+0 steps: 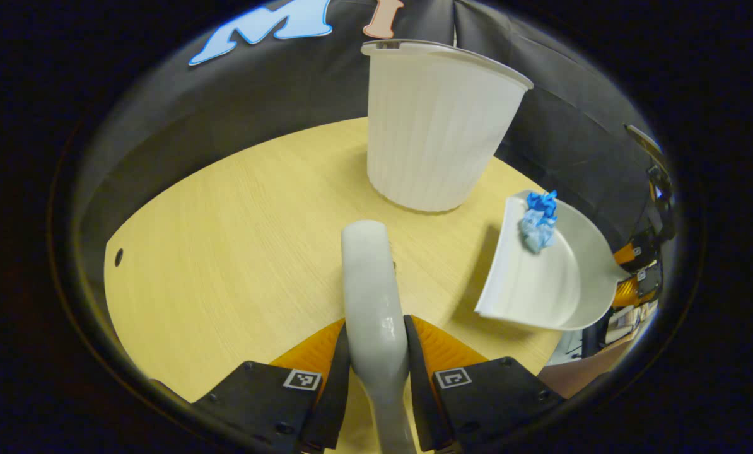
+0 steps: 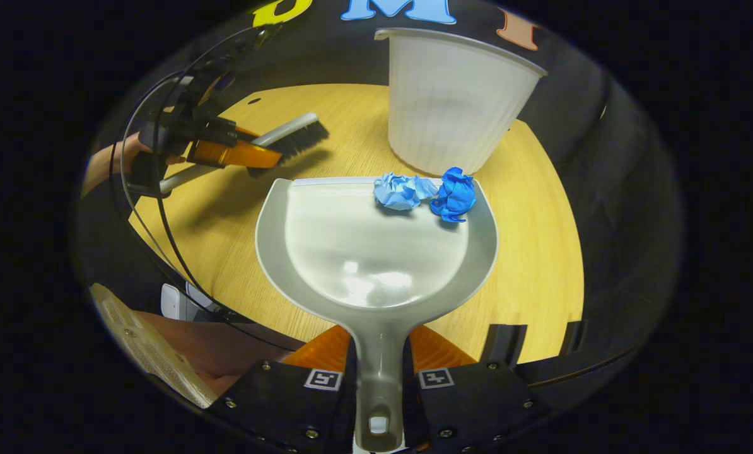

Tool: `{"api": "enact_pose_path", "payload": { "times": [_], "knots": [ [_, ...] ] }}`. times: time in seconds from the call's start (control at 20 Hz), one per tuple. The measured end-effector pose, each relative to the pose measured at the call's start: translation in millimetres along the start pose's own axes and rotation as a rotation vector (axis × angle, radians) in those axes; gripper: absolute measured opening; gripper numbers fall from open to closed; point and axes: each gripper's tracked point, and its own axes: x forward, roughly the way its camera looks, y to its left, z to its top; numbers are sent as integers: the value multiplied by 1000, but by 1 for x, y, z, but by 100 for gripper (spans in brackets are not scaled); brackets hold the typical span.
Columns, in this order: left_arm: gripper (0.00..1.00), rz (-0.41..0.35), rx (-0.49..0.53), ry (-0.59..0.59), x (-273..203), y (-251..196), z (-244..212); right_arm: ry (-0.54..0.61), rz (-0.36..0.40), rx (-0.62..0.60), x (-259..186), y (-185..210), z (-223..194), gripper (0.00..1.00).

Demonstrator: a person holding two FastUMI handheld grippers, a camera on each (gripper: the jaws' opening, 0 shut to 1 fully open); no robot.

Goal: Pick up the small broom and dustpan from the desktop, sweep the trash into the dustpan with the broom, and then empty the trash into the garbage bin.

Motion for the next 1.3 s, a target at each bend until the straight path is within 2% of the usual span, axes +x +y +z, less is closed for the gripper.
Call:
{"api": "enact_pose_path", "payload": {
  "times": [0.15,0.55,0.85,1.1,1.3],
  "knots": [
    [51,14,-11,12,-4,7,-13,-32,-8,15,-40,-8,15,29],
    [51,26,-30,3,-17,15,-28,-80,-13,44,-113,-26,50,29],
    [51,29,-58,5,-24,21,-35,-80,45,95,-158,-33,92,29],
    [53,34,-56,0,-30,26,-39,-65,83,105,-170,-41,137,29],
    [53,35,-50,1,-37,29,-43,-32,175,159,-170,-37,176,29]
  ]
}}
